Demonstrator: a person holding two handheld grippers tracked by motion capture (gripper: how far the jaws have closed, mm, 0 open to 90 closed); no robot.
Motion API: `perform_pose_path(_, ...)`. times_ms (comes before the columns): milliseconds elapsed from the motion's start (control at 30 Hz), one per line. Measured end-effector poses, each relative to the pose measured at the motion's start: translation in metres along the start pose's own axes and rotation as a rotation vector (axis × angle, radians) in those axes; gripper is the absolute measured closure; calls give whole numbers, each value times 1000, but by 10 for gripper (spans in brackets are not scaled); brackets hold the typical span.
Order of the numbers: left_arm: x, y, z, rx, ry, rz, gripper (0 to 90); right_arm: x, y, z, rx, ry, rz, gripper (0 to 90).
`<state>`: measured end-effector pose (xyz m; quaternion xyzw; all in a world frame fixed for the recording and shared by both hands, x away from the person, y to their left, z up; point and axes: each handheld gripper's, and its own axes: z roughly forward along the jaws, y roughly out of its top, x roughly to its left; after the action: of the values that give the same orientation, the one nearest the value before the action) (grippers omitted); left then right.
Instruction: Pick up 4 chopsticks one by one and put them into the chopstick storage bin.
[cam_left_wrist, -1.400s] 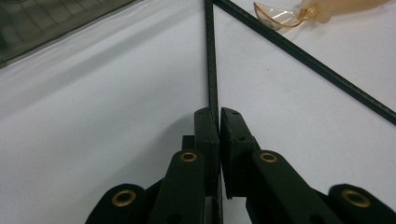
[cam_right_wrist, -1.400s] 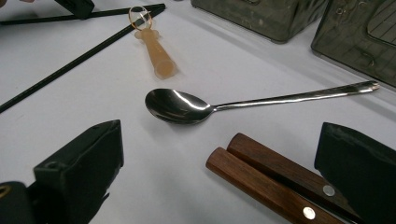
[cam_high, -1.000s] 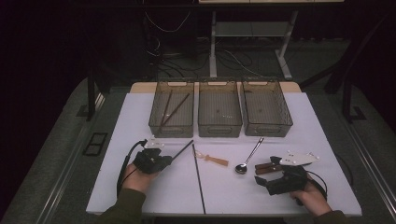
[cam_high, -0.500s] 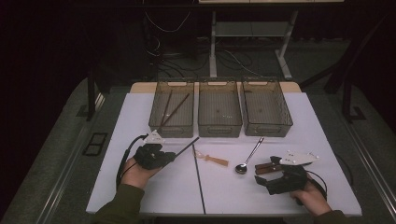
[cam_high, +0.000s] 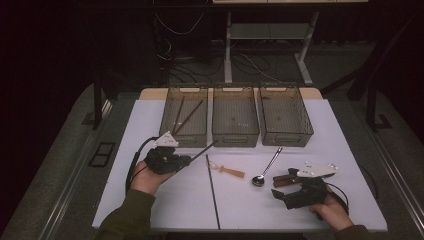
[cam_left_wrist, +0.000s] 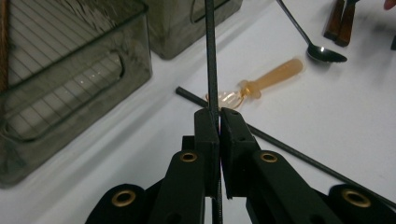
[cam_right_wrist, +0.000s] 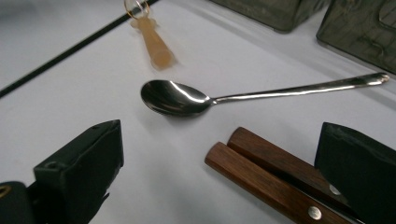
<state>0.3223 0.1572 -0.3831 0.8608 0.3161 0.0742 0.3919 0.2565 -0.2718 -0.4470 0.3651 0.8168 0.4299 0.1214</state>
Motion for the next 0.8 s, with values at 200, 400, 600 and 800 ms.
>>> perform_pose_path(200,6,11,-1,-26,-6,6,852,-7,0,1,0,-14,16,15)
perform_pose_path(400,12,22,-1,-47,-7,-4,852,-6,0,1,0,-13,13,15)
perform_pose_path(600,22,38,-3,-48,8,-4,852,-5,0,0,-9,-12,6,15)
perform_pose_path(800,33,59,-2,-68,31,-4,851,-5,0,-1,-5,-10,17,15)
